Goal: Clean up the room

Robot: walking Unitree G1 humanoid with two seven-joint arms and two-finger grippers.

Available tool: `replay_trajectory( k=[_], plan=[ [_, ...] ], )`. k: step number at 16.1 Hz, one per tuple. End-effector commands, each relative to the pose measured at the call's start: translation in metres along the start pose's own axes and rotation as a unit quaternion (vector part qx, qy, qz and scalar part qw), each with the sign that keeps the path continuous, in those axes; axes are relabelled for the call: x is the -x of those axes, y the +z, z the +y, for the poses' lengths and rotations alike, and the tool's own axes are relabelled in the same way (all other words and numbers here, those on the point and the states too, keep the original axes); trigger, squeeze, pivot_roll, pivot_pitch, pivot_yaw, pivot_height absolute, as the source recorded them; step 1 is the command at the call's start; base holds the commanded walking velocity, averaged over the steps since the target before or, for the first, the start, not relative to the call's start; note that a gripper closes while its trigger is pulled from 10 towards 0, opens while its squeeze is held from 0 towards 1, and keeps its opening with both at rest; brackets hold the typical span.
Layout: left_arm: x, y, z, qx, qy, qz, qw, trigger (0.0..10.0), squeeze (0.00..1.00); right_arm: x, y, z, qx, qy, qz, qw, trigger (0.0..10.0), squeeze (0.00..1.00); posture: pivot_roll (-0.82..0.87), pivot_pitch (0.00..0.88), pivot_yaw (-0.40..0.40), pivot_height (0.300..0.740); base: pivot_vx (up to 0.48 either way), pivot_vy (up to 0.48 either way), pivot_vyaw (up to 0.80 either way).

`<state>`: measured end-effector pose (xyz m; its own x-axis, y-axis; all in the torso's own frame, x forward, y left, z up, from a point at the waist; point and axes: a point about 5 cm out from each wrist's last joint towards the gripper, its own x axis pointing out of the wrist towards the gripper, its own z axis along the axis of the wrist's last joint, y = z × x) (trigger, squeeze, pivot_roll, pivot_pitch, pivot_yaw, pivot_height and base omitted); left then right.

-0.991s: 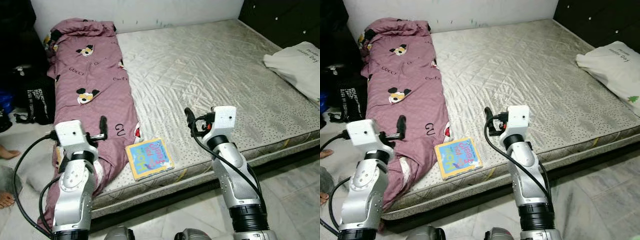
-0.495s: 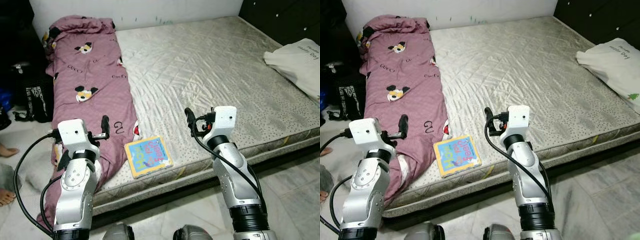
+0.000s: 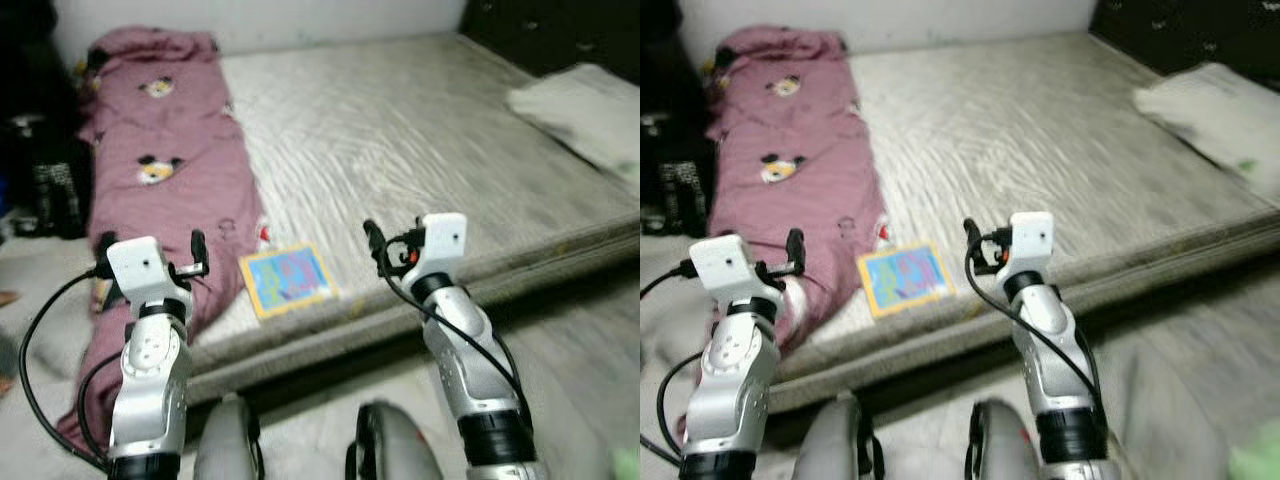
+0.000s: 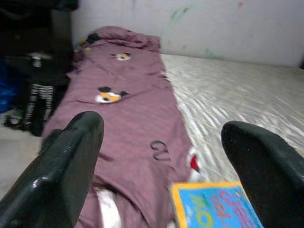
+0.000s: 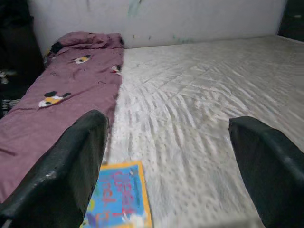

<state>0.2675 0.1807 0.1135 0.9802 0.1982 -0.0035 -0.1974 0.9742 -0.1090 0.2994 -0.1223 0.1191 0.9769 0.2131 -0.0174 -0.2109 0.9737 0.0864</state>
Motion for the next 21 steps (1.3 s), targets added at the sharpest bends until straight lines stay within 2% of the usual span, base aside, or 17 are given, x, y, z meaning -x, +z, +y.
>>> replay_trajectory(
  k=[1, 6, 9, 13, 21],
  plan=[
    [-0.002, 0.002, -0.002, 0.006, 0.001, 0.0, 1.0, 10.0, 0.0, 0.0, 0.003, -0.002, 0.002, -0.001, 0.0, 1.0, 10.0, 0.0, -0.1, 0.071, -0.006, 0.636, 0.0, 0.0, 0.0],
    [-0.006, 0.005, -0.01, 0.021, -0.011, 0.002, 1.0, 10.0, 0.0, -0.003, 0.003, -0.001, 0.004, 0.011, 0.008, 1.0, 10.0, 0.0, -0.1, 0.098, -0.02, 0.636, 0.0, 0.0, 0.0],
    [-0.008, 0.011, -0.015, 0.027, -0.016, -0.005, 0.999, 10.0, 0.0, -0.004, 0.005, 0.0, 0.005, 0.017, 0.005, 1.0, 10.0, 0.0, -0.1, 0.121, -0.028, 0.636, 0.0, 0.0, 0.78],
    [-0.009, 0.016, -0.019, 0.029, -0.032, -0.013, 0.999, 10.0, 0.0, -0.006, 0.008, 0.001, 0.005, 0.018, 0.004, 1.0, 10.0, 0.0, -0.11, 0.159, -0.032, 0.636, 0.0, 0.0, 0.0],
    [-0.009, 0.015, -0.02, 0.032, -0.044, -0.005, 0.998, 10.0, 0.0, -0.008, 0.008, 0.002, -0.001, 0.019, 0.006, 1.0, 10.0, 0.0, -0.1, 0.153, -0.026, 0.636, 0.168, 0.0, 0.0]
  ],
)
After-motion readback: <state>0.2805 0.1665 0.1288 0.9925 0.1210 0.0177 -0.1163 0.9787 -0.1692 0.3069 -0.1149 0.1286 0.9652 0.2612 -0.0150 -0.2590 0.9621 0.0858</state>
